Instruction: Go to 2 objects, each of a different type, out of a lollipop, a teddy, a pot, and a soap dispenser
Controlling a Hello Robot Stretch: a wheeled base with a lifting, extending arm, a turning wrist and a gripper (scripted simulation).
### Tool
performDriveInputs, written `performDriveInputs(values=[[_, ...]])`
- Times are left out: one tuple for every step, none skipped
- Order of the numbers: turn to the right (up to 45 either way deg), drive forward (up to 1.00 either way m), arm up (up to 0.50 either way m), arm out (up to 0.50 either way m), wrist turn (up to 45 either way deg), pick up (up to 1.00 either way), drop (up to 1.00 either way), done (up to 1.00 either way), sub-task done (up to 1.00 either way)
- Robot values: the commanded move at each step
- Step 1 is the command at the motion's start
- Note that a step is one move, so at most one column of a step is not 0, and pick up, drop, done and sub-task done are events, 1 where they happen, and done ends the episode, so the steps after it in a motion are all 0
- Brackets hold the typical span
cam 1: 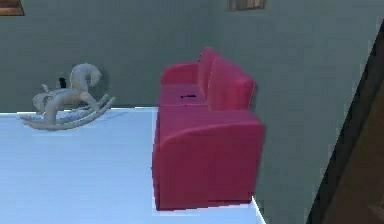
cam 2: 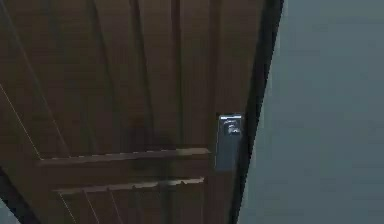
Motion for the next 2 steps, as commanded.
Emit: performDriveInputs(values=[[-45.0,0.00,0.00,0.00,0.0,0.00,0.00,0.00,0.00],[0.0,1.00,0.00,0.00,0.0,0.00,0.00,0.00,0.00]])
